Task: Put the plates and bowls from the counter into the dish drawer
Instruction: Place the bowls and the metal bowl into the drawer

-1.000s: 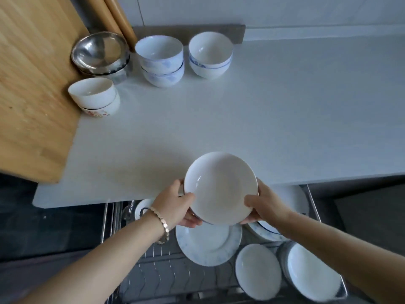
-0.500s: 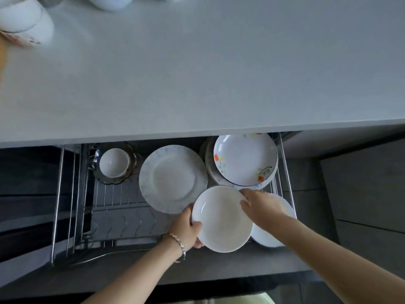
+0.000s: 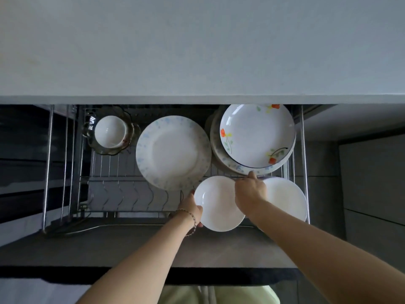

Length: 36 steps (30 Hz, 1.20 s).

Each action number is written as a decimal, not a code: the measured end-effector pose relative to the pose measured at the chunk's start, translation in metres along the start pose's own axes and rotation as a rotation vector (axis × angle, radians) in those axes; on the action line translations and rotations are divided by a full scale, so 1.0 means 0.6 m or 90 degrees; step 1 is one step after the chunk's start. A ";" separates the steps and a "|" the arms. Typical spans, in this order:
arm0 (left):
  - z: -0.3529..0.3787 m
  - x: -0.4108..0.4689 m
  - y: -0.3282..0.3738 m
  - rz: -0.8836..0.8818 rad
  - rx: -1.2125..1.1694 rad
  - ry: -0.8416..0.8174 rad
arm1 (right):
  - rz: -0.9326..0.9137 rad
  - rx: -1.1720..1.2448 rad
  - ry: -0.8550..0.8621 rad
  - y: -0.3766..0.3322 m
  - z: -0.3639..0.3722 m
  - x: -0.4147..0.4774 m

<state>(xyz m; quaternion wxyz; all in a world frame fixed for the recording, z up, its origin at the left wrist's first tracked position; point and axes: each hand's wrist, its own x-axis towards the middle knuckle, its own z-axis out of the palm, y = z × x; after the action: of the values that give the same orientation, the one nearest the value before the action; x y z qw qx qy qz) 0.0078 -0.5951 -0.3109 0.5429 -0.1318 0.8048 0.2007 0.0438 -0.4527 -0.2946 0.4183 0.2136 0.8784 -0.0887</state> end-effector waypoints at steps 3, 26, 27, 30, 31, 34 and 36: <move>0.002 0.009 -0.001 0.003 0.006 -0.013 | -0.021 -0.038 0.023 -0.005 0.004 0.007; -0.294 -0.108 0.159 0.370 -0.182 0.192 | -0.148 0.489 -0.081 -0.062 -0.283 -0.046; -0.326 -0.108 0.181 0.378 -0.185 0.202 | -0.148 0.565 -0.079 -0.073 -0.322 -0.044; -0.423 -0.104 0.247 0.397 -0.181 0.232 | -0.114 0.759 -0.065 -0.108 -0.437 -0.026; -0.454 -0.102 0.268 0.403 -0.173 0.238 | -0.097 0.803 -0.048 -0.120 -0.472 -0.015; -0.539 -0.086 0.319 0.405 -0.157 0.241 | -0.054 0.941 0.024 -0.152 -0.572 0.029; -0.585 -0.072 0.346 0.410 -0.116 0.257 | -0.025 1.027 0.065 -0.170 -0.631 0.065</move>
<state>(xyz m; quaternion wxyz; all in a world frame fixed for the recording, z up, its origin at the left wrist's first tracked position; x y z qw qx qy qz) -0.3534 -0.5752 -0.1175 0.2690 0.0432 0.8744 0.4014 -0.2878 -0.4054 -0.0869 0.0927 0.4378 0.5655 -0.6927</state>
